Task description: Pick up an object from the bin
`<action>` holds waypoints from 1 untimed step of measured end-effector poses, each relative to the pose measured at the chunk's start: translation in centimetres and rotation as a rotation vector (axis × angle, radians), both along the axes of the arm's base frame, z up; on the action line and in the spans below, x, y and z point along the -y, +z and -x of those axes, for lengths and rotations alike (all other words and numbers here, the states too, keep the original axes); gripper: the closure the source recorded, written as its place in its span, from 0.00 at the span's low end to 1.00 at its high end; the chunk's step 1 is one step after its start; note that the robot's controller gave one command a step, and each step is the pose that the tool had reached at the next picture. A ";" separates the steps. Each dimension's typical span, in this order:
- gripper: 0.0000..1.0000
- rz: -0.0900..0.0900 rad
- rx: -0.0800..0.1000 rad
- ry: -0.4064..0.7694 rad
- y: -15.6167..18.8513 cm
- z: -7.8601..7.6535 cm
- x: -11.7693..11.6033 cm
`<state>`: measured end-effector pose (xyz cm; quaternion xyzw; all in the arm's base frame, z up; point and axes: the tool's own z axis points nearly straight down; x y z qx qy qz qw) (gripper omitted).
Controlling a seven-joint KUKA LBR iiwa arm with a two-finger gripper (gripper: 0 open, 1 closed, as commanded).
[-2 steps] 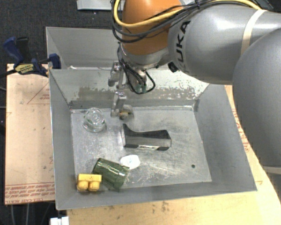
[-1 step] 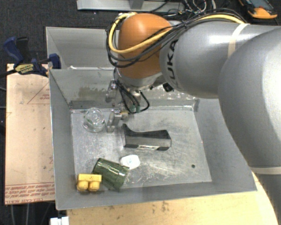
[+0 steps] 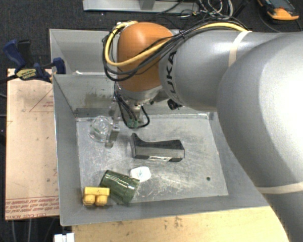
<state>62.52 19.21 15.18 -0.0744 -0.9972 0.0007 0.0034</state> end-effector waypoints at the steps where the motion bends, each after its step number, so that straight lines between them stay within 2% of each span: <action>1: 1.00 -0.008 0.011 -0.118 -7.4 -2.3 5.1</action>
Offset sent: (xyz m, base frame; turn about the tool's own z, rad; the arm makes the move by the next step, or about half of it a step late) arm 0.0000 0.0000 0.0000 0.0000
